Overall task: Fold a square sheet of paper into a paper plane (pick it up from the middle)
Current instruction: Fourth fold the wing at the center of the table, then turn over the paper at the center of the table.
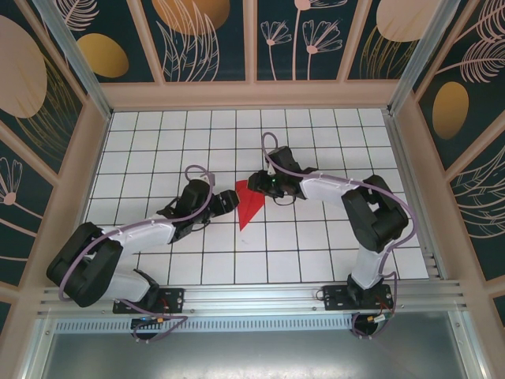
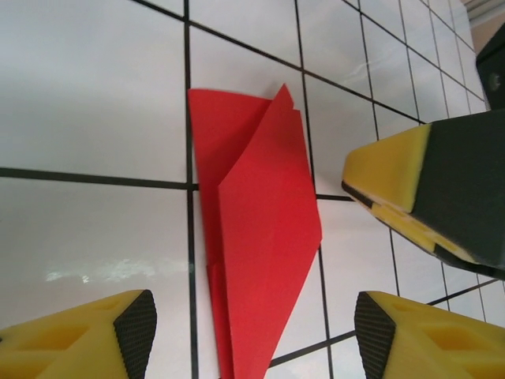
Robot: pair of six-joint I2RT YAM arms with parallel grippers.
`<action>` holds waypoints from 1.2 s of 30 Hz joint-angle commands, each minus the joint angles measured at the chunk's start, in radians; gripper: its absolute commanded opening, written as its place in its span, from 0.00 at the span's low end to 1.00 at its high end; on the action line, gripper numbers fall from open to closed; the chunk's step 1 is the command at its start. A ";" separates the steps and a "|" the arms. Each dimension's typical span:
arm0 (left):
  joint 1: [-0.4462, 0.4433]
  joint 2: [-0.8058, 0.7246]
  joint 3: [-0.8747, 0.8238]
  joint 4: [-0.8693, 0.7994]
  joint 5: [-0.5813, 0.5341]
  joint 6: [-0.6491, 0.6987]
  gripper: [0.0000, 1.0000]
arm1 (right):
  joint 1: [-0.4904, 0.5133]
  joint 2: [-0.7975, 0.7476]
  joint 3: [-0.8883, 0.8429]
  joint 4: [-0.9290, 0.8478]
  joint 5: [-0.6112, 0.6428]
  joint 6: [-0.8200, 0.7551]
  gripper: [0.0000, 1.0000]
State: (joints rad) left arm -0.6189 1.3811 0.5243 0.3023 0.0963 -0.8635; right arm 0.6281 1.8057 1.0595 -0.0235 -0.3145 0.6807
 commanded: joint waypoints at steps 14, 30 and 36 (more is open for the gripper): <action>0.025 0.155 0.008 0.167 0.162 -0.079 0.57 | 0.015 0.123 0.055 0.064 -0.051 0.043 0.42; 0.026 0.243 0.046 0.159 0.180 -0.059 0.37 | 0.024 0.146 0.087 -0.012 0.007 0.077 0.42; 0.026 0.257 0.048 0.192 0.205 -0.056 0.35 | 0.024 0.153 0.089 -0.014 0.004 0.101 0.43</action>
State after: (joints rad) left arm -0.6006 1.6260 0.5510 0.4515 0.2752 -0.9295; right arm 0.6434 1.9476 1.1217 -0.0132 -0.3244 0.7578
